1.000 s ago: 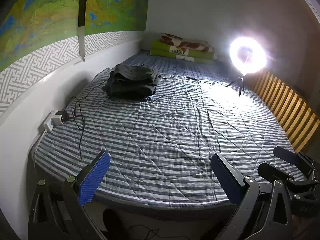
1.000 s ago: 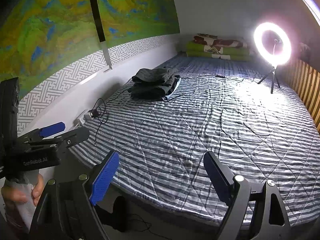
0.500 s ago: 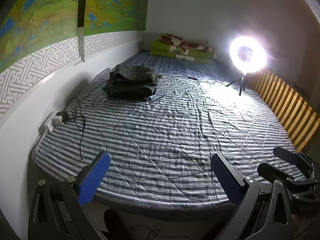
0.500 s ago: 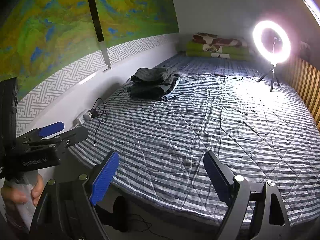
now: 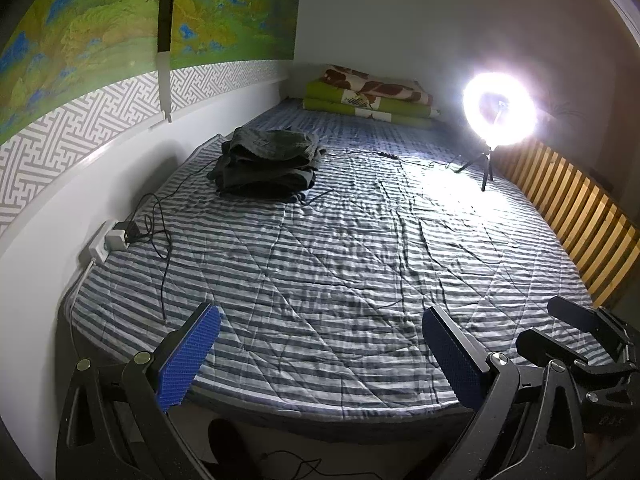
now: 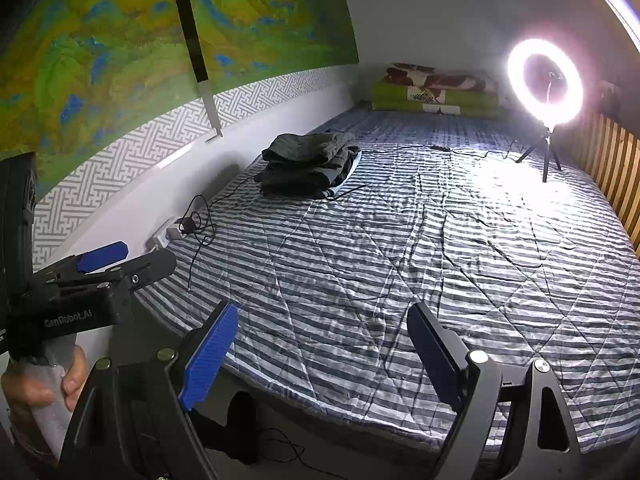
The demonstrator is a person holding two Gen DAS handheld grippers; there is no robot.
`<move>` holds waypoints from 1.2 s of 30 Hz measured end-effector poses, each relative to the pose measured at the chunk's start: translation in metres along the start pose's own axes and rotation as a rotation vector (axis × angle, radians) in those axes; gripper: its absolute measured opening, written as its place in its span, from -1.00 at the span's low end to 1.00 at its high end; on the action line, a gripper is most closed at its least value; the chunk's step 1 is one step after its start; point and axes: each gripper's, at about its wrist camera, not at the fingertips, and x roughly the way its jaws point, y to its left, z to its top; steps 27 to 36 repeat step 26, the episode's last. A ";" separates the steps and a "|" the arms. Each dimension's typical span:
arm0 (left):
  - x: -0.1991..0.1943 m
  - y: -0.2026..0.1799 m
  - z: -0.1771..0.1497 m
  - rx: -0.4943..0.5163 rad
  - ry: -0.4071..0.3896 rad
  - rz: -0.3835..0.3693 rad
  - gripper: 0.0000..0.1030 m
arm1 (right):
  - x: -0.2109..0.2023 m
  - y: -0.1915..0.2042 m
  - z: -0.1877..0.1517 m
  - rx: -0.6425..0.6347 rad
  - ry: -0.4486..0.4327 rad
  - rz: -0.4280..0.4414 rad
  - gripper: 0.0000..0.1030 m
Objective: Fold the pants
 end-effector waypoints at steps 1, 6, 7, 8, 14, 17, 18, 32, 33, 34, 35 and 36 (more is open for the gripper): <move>0.000 0.000 0.001 -0.001 0.000 0.000 0.99 | 0.000 0.000 0.000 0.000 0.000 0.000 0.63; 0.001 0.001 0.001 -0.001 0.002 0.002 0.99 | 0.000 0.000 0.000 0.000 0.001 0.001 0.63; 0.001 0.003 0.002 -0.004 0.001 0.003 0.99 | 0.001 0.000 0.000 -0.001 0.001 0.002 0.63; 0.002 0.003 0.002 -0.005 0.002 0.003 0.99 | 0.001 0.000 0.000 0.000 0.002 0.001 0.63; 0.005 0.005 0.004 -0.009 0.002 0.007 0.99 | 0.005 0.001 0.000 -0.004 0.008 0.004 0.63; 0.006 0.004 0.003 -0.006 0.002 0.009 0.99 | 0.007 0.000 0.001 -0.001 0.010 0.003 0.63; 0.007 0.004 0.003 -0.006 0.003 0.008 0.99 | 0.007 0.000 0.001 0.000 0.010 0.002 0.63; 0.015 0.003 0.002 -0.017 0.018 0.011 0.99 | 0.011 0.001 0.001 0.002 0.014 0.003 0.63; 0.015 0.003 0.002 -0.017 0.018 0.011 0.99 | 0.011 0.001 0.001 0.002 0.014 0.003 0.63; 0.015 0.003 0.002 -0.017 0.018 0.011 0.99 | 0.011 0.001 0.001 0.002 0.014 0.003 0.63; 0.015 0.003 0.002 -0.017 0.018 0.011 0.99 | 0.011 0.001 0.001 0.002 0.014 0.003 0.63; 0.015 0.003 0.002 -0.017 0.018 0.011 0.99 | 0.011 0.001 0.001 0.002 0.014 0.003 0.63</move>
